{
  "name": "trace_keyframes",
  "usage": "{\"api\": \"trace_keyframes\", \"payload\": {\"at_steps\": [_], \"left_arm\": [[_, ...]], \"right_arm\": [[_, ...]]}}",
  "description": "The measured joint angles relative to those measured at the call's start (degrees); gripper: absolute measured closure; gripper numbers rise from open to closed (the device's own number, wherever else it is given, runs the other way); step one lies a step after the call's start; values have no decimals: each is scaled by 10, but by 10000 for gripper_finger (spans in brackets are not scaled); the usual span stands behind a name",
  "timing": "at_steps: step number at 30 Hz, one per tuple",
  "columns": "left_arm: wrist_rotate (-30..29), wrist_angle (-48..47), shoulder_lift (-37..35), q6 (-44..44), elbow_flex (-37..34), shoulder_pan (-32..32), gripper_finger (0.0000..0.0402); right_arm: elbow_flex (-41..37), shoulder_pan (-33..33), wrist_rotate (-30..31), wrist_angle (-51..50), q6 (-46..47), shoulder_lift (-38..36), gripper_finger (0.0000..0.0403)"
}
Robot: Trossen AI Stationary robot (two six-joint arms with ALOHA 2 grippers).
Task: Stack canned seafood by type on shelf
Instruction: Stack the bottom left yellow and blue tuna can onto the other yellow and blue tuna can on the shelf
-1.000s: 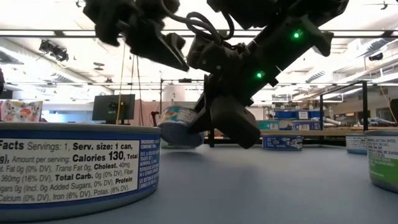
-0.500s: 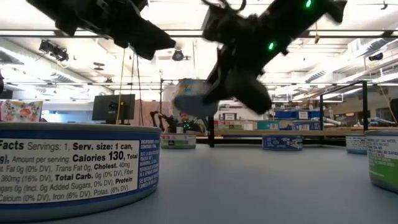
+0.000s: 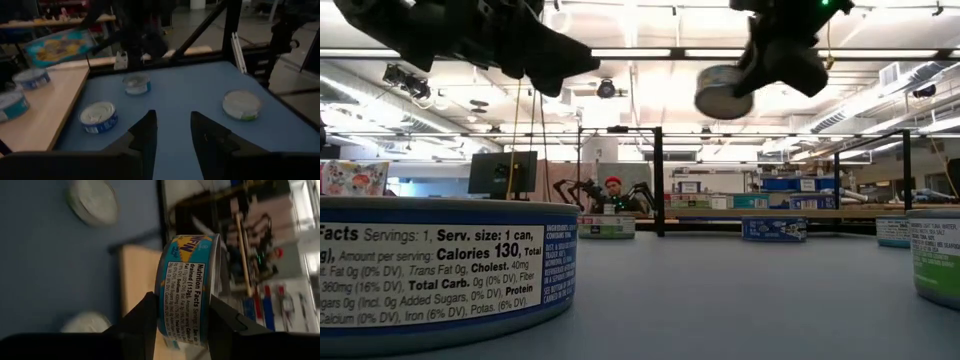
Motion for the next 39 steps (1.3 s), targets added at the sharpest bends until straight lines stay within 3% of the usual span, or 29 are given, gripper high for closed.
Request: {"api": "trace_keyframes", "payload": {"at_steps": [4,8,24,39], "left_arm": [[1,14,0,-1,0,0,279],[1,30,0,-1,0,0,279],[-7,44,0,-10,0,0,279],[-17,45,0,-14,0,0,279]], "right_arm": [[0,-40,0,-60,11,-15,277],[-5,-96,-8,-59,-36,-14,277],[-114,-347,-112,200,-299,-9,277],[-193,-414,-154,359,-397,-9,274]]}}
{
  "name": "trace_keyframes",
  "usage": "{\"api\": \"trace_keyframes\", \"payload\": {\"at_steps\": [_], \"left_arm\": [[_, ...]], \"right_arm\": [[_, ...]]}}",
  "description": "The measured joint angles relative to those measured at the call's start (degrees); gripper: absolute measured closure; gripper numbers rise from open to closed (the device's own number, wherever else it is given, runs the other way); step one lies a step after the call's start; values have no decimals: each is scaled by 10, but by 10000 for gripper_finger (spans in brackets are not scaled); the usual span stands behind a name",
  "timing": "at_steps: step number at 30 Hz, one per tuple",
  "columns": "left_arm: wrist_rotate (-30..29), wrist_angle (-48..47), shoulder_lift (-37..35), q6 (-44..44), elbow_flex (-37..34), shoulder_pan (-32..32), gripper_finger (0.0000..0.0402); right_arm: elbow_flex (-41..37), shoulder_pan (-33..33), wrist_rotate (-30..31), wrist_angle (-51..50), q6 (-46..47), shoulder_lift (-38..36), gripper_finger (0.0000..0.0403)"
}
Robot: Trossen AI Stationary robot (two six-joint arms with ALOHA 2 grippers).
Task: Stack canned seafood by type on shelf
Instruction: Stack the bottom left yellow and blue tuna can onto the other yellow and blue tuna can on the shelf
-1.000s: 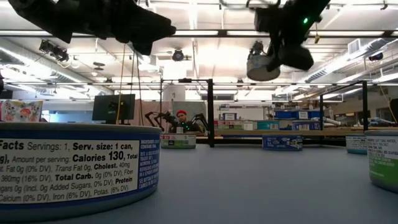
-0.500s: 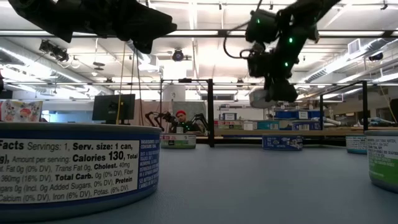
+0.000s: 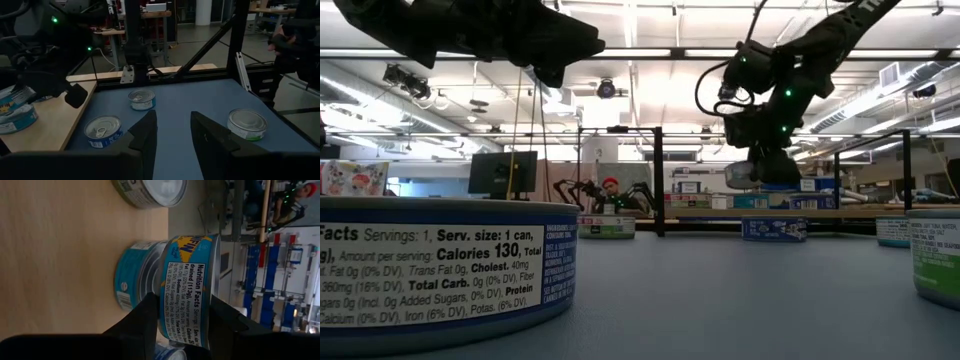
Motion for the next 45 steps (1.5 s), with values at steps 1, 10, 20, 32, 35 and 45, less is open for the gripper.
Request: {"api": "trace_keyframes", "payload": {"at_steps": [1,10,20,32,35,45], "left_arm": [[0,0,0,0,0,0,279],[0,0,0,0,0,0,279],[0,1,0,0,0,0,279],[1,1,0,0,0,0,279],[1,0,0,0,0,0,279],[1,0,0,0,0,0,279]], "right_arm": [[-1,-2,-2,0,0,0,274],[-1,-4,-4,16,-8,0,273],[-1,-8,-17,17,-24,0,273],[-1,-27,-32,21,-30,0,273],[-1,-31,-46,21,-30,0,273],[-1,-46,-51,21,-30,0,258]]}}
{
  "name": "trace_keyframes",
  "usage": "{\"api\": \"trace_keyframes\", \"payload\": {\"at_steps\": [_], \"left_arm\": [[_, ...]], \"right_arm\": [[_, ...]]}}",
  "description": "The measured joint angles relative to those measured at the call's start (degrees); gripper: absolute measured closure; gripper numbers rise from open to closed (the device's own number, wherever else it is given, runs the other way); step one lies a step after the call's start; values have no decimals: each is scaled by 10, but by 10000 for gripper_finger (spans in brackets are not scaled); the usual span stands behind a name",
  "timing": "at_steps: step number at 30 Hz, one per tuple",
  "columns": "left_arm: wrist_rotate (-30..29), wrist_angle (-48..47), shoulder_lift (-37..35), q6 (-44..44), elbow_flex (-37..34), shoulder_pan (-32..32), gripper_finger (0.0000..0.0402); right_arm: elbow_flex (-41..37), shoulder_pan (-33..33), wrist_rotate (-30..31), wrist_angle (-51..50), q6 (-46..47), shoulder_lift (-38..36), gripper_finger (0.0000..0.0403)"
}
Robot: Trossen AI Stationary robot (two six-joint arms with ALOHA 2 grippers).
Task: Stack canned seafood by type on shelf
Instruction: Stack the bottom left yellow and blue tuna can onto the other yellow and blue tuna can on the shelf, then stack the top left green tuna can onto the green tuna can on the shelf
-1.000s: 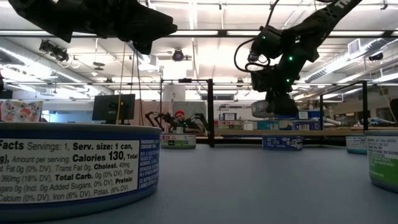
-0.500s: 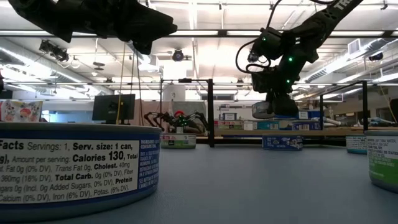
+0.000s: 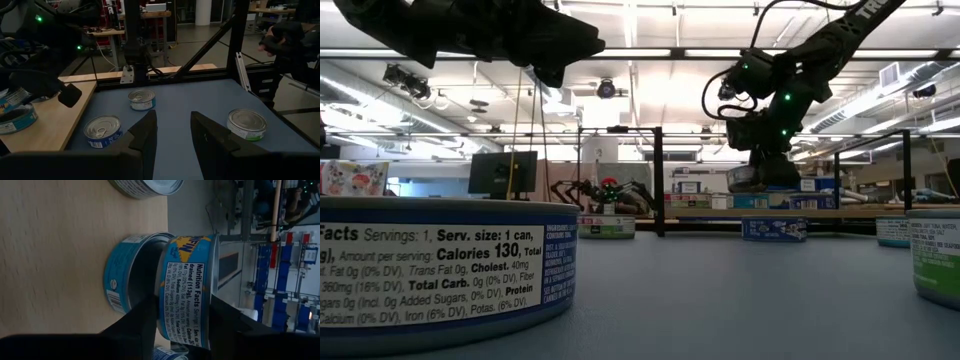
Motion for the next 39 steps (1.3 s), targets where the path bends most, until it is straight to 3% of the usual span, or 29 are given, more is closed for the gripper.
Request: {"api": "trace_keyframes", "payload": {"at_steps": [13,31,39], "left_arm": [[1,0,0,0,0,0,279],[0,-2,0,0,0,0,279],[0,-7,0,0,0,0,279]], "right_arm": [[0,0,0,0,-1,0,187],[0,8,30,-13,-4,0,182],[1,20,34,-57,41,-1,182]]}}
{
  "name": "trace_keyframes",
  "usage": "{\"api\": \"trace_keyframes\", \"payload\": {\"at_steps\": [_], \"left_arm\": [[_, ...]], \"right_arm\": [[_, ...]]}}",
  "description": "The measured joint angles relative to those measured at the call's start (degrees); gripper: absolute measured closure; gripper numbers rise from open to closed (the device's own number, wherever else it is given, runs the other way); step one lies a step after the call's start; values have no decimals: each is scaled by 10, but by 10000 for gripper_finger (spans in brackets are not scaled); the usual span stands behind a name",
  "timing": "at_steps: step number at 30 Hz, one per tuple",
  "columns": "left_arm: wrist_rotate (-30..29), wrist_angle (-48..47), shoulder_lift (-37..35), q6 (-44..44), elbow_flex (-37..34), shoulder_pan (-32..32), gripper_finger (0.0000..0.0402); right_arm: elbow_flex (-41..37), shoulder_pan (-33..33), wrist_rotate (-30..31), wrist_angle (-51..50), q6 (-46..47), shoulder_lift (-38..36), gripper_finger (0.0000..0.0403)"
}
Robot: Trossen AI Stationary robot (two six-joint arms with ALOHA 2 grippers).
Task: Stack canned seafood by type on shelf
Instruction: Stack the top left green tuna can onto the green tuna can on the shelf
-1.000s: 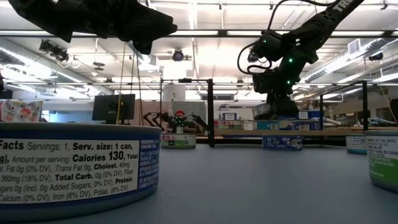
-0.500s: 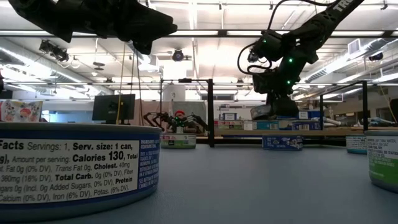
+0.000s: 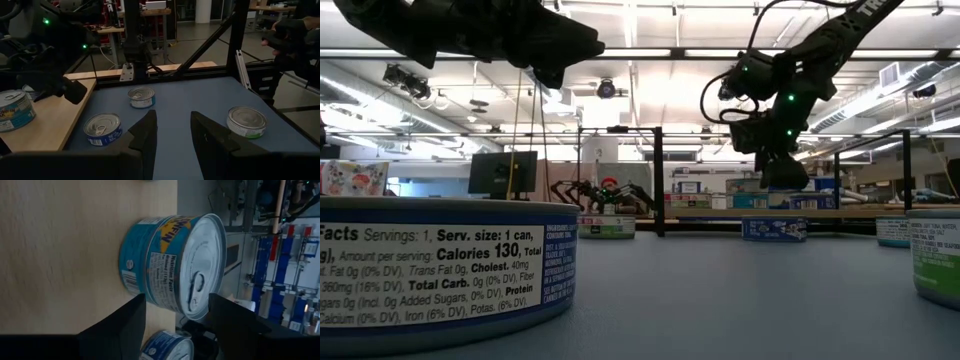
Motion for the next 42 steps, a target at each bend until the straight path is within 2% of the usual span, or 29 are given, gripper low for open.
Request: {"api": "trace_keyframes", "payload": {"at_steps": [9,16,20,23,26,34,38,42], "left_arm": [[0,-3,0,0,0,0,279],[0,-15,0,0,0,0,280],[0,-28,0,0,0,0,283],[0,-37,0,1,0,1,297],[0,-37,0,11,0,1,320],[-1,-81,0,44,5,3,394],[-17,-199,0,49,47,9,393],[-36,-323,0,80,89,24,394]], "right_arm": [[2,10,0,14,35,-11,198],[13,36,-11,5,110,-72,261],[13,44,-123,-24,225,-116,326],[-6,56,-211,-4,274,-141,383],[-48,80,-241,73,296,-158,392],[-147,177,-253,248,364,-189,396],[-155,234,-215,250,414,-192,399],[-155,296,-179,254,421,-192,400]]}}
